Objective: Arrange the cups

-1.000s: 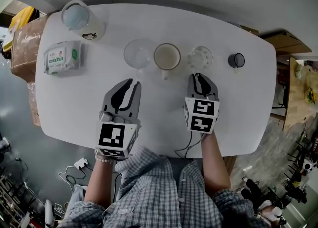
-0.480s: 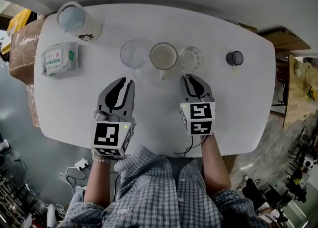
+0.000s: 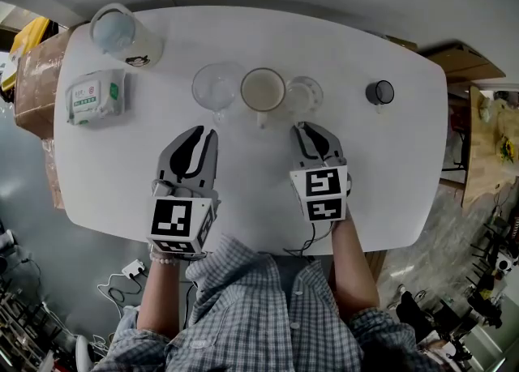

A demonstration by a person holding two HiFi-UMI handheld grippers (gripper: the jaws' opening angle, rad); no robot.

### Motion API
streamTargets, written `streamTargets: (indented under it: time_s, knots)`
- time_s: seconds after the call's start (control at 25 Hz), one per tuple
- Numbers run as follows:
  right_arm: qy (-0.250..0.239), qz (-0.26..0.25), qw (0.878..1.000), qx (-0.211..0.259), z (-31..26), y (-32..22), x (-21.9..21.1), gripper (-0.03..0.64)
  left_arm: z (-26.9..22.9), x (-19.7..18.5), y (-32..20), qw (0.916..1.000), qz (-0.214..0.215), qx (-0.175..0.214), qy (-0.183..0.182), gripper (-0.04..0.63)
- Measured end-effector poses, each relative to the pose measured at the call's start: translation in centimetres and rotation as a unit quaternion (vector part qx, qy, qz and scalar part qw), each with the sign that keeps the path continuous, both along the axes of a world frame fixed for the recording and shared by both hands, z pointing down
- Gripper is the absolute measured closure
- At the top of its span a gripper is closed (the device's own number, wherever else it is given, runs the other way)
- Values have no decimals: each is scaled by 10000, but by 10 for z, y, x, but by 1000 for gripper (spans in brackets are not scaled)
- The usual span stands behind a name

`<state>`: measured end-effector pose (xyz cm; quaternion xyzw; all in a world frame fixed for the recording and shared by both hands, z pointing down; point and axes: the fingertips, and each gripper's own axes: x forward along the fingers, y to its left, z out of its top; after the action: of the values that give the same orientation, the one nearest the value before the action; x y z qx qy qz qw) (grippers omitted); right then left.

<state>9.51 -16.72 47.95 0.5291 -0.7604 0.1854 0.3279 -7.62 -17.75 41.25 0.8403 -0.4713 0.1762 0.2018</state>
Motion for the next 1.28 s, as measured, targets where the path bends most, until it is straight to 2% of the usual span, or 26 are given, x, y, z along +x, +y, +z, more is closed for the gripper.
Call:
streamTargets:
  time_s: [0.16, 0.24, 0.4, 0.48, 0.6, 0.8, 1.12, 1.16, 1.28]
  knots:
    - [-149, 106, 9998, 82, -9, 7, 3, 522, -2, 1, 1, 10000, 8, 23, -12, 520]
    - [-196, 356, 9989, 214, -19, 10, 18, 515, -2, -1, 1, 10000, -9, 19, -20, 520]
    - [-185, 1453, 9884, 414, -29, 11, 89, 515, -3, -3, 2, 10000, -34, 2, -24, 520]
    - [95, 1912, 9802, 500, -30, 10, 130, 515, -2, -2, 3, 10000, -10, -4, -17, 520]
    - [518, 2258, 9712, 554, -29, 7, 173, 515, -2, -2, 5, 10000, 17, -20, -14, 520]
    - [894, 2476, 9624, 666, -21, -7, 208, 515, -4, 1, 6, 10000, 85, 9, -50, 520]
    - [1096, 2148, 9689, 561, -6, -27, 212, 527, -4, 5, 10, 9999, 123, -15, -66, 520]
    - [1072, 2141, 9693, 565, -6, -28, 211, 549, -5, 5, 10, 9999, 122, -13, -69, 520]
    - [809, 2125, 9724, 530, -6, -31, 203, 561, -5, 5, 10, 9999, 112, -7, -63, 520]
